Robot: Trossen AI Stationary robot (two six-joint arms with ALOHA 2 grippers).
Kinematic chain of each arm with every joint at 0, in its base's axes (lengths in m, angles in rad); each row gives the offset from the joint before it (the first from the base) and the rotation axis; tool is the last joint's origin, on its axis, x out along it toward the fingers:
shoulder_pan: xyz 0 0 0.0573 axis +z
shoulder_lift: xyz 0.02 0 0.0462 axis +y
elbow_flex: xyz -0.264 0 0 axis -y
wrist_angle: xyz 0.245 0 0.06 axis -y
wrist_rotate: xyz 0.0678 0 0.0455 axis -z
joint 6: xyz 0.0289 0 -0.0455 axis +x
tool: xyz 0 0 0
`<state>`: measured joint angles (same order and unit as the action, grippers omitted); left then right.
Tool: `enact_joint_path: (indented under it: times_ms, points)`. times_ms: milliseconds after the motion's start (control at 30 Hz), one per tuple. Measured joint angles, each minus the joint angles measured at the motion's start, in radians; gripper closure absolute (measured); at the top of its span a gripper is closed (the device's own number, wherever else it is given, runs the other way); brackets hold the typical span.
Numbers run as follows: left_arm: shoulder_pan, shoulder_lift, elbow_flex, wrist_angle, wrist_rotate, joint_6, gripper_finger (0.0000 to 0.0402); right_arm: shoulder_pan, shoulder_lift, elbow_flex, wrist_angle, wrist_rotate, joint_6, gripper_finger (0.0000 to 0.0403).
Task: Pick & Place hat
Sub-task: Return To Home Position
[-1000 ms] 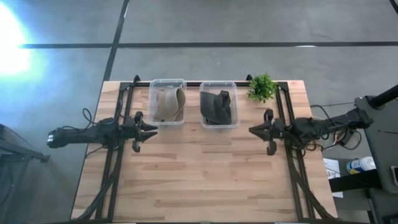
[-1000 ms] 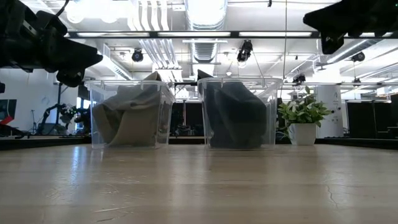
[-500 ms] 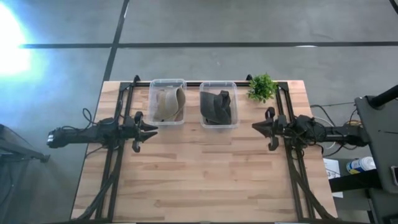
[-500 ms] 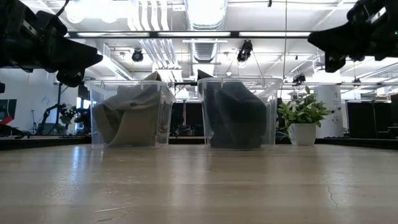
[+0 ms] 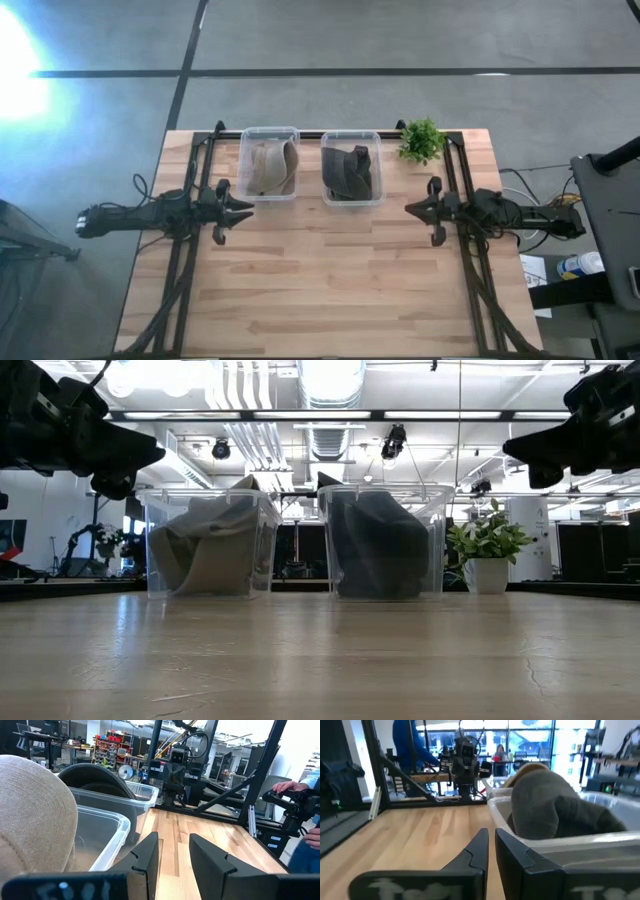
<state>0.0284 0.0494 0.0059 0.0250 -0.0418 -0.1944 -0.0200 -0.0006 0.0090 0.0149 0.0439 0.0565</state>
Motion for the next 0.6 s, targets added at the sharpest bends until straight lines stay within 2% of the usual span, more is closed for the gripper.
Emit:
enact_joint_path:
  times_ms: [100, 367, 600]
  points:
    - [0.0, 0.0, 0.0, 0.0, 0.0, 0.0, 0.0298, 0.001, 0.003, 0.0, 0.001, 0.0, -0.029, 0.0374]
    - [0.0, 0.0, 0.0, 0.001, 0.0, 0.0, 0.0298, 0.001, 0.045, 0.0, 0.002, 0.001, 0.055, 0.0374]
    - [0.0, 0.0, 0.0, 0.001, 0.0, 0.0, 0.0298, 0.0, 0.057, 0.0, 0.002, 0.001, 0.066, 0.0374]
